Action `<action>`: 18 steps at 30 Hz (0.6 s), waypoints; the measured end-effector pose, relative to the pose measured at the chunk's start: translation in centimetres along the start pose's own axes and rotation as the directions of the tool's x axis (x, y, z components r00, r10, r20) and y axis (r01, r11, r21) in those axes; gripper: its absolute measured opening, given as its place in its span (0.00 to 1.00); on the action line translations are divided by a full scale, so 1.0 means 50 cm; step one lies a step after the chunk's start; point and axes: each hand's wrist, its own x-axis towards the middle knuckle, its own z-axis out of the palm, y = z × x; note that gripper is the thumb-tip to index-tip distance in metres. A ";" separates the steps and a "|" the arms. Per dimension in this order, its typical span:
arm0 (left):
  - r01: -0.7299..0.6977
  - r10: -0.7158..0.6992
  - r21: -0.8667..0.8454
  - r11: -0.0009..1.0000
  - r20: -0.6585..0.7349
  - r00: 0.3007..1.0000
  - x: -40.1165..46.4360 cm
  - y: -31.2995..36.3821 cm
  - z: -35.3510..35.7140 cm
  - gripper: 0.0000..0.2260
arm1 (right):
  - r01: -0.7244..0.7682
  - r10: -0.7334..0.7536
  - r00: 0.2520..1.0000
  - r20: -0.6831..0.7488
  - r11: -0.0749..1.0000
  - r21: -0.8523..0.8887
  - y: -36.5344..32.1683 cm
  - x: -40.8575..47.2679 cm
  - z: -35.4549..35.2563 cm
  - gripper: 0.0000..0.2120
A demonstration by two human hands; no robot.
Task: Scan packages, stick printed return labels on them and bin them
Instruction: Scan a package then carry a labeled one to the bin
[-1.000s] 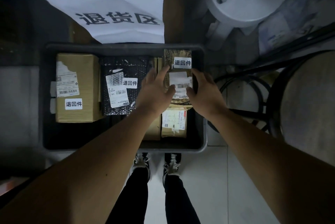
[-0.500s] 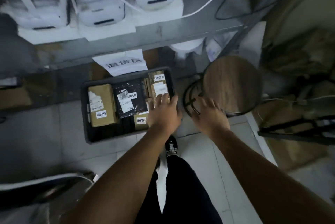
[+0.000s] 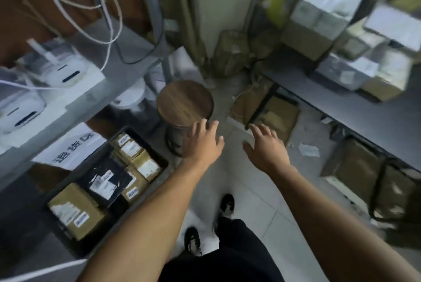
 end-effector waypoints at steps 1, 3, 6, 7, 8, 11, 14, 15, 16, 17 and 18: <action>-0.047 0.047 -0.003 0.999 0.002 0.999 0.005 0.043 -0.006 0.23 | -0.029 0.030 0.999 -0.037 1.000 0.011 0.033 -0.017 -0.020 0.30; -0.134 0.135 0.008 0.991 -0.014 0.991 0.017 0.132 -0.022 0.23 | -0.087 0.090 0.991 -0.103 0.996 0.031 0.103 -0.047 -0.060 0.29; -0.232 0.234 0.039 0.972 -0.053 0.971 0.044 0.261 -0.048 0.23 | -0.161 0.168 0.971 -0.173 0.986 0.053 0.209 -0.070 -0.123 0.29; -0.261 0.263 0.050 0.964 -0.058 0.963 0.055 0.303 -0.054 0.24 | -0.178 0.188 0.962 -0.197 0.982 0.065 0.243 -0.073 -0.144 0.29; -0.285 0.288 0.061 0.957 -0.061 0.956 0.064 0.345 -0.058 0.24 | -0.192 0.205 0.954 -0.218 0.978 0.078 0.278 -0.076 -0.165 0.30; -0.332 0.337 0.085 0.940 -0.060 0.940 0.096 0.472 -0.063 0.24 | -0.224 0.249 0.931 -0.268 0.967 0.121 0.382 -0.080 -0.228 0.29; -0.369 0.377 0.115 0.922 -0.058 0.924 0.122 0.598 -0.057 0.24 | -0.250 0.285 0.905 -0.315 0.957 0.149 0.486 -0.086 -0.285 0.29; -0.380 0.388 0.116 0.918 -0.054 0.920 0.130 0.639 -0.055 0.24 | -0.258 0.295 0.897 -0.328 0.954 0.152 0.518 -0.088 -0.303 0.29; -0.391 0.399 0.118 0.913 -0.052 0.915 0.138 0.678 -0.051 0.24 | -0.267 0.305 0.892 -0.333 0.951 0.157 0.550 -0.090 -0.317 0.29; -0.406 0.415 0.121 0.906 -0.059 0.908 0.145 0.717 -0.047 0.24 | -0.274 0.314 0.887 -0.339 0.948 0.162 0.584 -0.092 -0.331 0.29; -0.421 0.431 0.123 0.899 -0.072 0.899 0.151 0.751 -0.044 0.24 | -0.280 0.322 0.882 -0.343 0.945 0.167 0.613 -0.093 -0.342 0.29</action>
